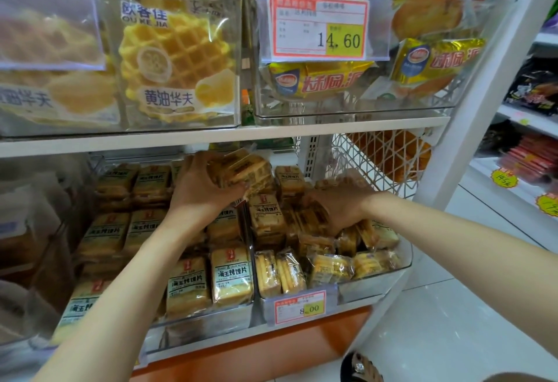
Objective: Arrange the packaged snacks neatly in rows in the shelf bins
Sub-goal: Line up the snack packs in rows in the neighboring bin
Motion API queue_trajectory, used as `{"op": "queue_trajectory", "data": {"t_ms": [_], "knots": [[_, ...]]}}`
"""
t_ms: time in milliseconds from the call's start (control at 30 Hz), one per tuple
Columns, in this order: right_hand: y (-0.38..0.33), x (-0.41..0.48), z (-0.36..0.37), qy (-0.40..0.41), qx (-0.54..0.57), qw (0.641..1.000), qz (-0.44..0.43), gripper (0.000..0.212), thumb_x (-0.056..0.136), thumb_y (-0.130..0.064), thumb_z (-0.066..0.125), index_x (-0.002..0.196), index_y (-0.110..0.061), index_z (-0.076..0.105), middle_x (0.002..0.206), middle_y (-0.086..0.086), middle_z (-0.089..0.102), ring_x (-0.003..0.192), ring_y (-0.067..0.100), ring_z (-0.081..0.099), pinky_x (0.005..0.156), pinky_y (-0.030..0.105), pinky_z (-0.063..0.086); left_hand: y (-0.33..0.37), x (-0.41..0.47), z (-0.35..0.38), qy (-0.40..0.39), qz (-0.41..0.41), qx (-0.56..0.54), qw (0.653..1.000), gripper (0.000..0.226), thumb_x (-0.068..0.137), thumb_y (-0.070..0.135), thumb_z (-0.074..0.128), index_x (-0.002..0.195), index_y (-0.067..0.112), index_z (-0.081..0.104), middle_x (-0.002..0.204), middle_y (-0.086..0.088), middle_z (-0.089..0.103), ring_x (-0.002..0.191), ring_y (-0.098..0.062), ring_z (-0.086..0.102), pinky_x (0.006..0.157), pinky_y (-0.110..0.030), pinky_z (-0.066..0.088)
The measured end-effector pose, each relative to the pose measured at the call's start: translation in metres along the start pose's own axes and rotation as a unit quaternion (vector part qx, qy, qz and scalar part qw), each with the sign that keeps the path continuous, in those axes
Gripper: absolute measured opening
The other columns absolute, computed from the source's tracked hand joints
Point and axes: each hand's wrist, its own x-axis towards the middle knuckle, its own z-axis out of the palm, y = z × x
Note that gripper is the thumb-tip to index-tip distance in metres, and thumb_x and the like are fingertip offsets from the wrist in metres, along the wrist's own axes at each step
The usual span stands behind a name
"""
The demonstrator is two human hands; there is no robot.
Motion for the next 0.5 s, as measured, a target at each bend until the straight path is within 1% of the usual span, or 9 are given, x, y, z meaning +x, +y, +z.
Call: {"op": "queue_trajectory", "data": {"t_ms": [133, 200, 233, 267, 333, 367, 400, 467, 500], "knots": [[0.004, -0.008, -0.008, -0.020, 0.062, 0.998, -0.012, 0.082, 0.074, -0.020, 0.076, 0.140, -0.033, 0.030, 0.143, -0.005, 0.038, 0.125, 0.019, 0.043, 0.100, 0.034, 0.043, 0.005, -0.003, 0.004, -0.020, 0.008, -0.014, 1.000, 0.063, 0.065, 0.032, 0.079, 0.119, 0.019, 0.049, 0.121, -0.003, 0.049, 0.114, -0.021, 0.050, 0.097, -0.040, 0.045], [0.000, -0.016, -0.018, 0.058, 0.132, 0.989, -0.028, 0.068, 0.077, -0.016, 0.074, 0.135, -0.032, 0.042, 0.141, -0.006, 0.040, 0.123, 0.017, 0.046, 0.099, 0.033, 0.043, 0.009, -0.005, 0.008, -0.034, 0.011, -0.015, 0.999, 0.061, 0.065, 0.029, 0.081, 0.116, 0.021, 0.049, 0.118, 0.000, 0.049, 0.109, -0.018, 0.051, 0.092, -0.032, 0.046], [-0.005, -0.022, -0.023, 0.110, 0.204, 0.972, -0.041, 0.063, 0.078, -0.013, 0.073, 0.131, -0.033, 0.045, 0.138, -0.007, 0.044, 0.119, 0.016, 0.050, 0.097, 0.031, 0.045, 0.012, -0.006, 0.011, -0.041, 0.010, -0.016, 0.999, 0.060, 0.065, 0.028, 0.081, 0.114, 0.022, 0.049, 0.117, 0.000, 0.050, 0.107, -0.017, 0.052, 0.088, -0.028, 0.047], [-0.012, -0.030, -0.027, 0.149, 0.294, 0.942, -0.068, 0.063, 0.077, -0.012, 0.074, 0.129, -0.035, 0.045, 0.135, -0.007, 0.047, 0.115, 0.014, 0.054, 0.096, 0.029, 0.046, 0.016, -0.008, 0.014, -0.046, 0.005, -0.024, 0.999, 0.058, 0.065, 0.028, 0.081, 0.113, 0.022, 0.048, 0.116, 0.001, 0.050, 0.103, -0.015, 0.053, 0.082, -0.024, 0.047], [-0.030, -0.045, -0.027, 0.170, 0.433, 0.877, -0.118, 0.076, 0.073, -0.012, 0.077, 0.133, -0.037, 0.036, 0.133, -0.005, 0.049, 0.109, 0.012, 0.059, 0.095, 0.026, 0.047, 0.024, -0.009, 0.020, -0.049, -0.020, -0.067, 0.996, 0.053, 0.069, 0.026, 0.078, 0.110, 0.021, 0.046, 0.110, 0.002, 0.053, 0.092, -0.008, 0.054, 0.069, -0.014, 0.043], [-0.041, -0.050, -0.023, 0.174, 0.447, 0.869, -0.125, 0.086, 0.071, -0.017, 0.079, 0.138, -0.035, 0.029, 0.136, -0.005, 0.045, 0.112, 0.011, 0.056, 0.096, 0.024, 0.045, 0.030, -0.011, 0.023, -0.052, -0.036, -0.099, 0.993, 0.050, 0.071, 0.024, 0.077, 0.110, 0.020, 0.045, 0.106, 0.003, 0.054, 0.088, -0.006, 0.054, 0.063, -0.011, 0.040], [-0.050, -0.052, -0.016, 0.189, 0.432, 0.874, -0.115, 0.098, 0.067, -0.024, 0.082, 0.143, -0.033, 0.020, 0.140, -0.006, 0.040, 0.119, 0.010, 0.049, 0.100, 0.024, 0.041, 0.035, -0.013, 0.026, -0.060, -0.055, -0.132, 0.988, 0.048, 0.073, 0.023, 0.076, 0.110, 0.019, 0.045, 0.103, 0.003, 0.055, 0.086, -0.005, 0.054, 0.061, -0.011, 0.039], [-0.063, -0.050, -0.001, 0.247, 0.412, 0.872, -0.092, 0.119, 0.058, -0.036, 0.085, 0.147, -0.028, 0.007, 0.147, -0.004, 0.027, 0.129, 0.009, 0.035, 0.109, 0.029, 0.032, 0.044, -0.018, 0.033, -0.080, -0.088, -0.191, 0.974, 0.048, 0.074, 0.022, 0.075, 0.112, 0.017, 0.045, 0.102, 0.001, 0.058, 0.085, -0.010, 0.059, 0.063, -0.019, 0.048], [-0.067, -0.050, 0.004, 0.277, 0.418, 0.861, -0.086, 0.122, 0.057, -0.037, 0.086, 0.147, -0.028, 0.004, 0.146, -0.005, 0.023, 0.129, 0.007, 0.032, 0.109, 0.028, 0.031, 0.048, -0.022, 0.035, -0.093, -0.104, -0.212, 0.967, 0.052, 0.073, 0.025, 0.076, 0.112, 0.017, 0.044, 0.101, -0.002, 0.059, 0.084, -0.014, 0.062, 0.065, -0.025, 0.053]]}}
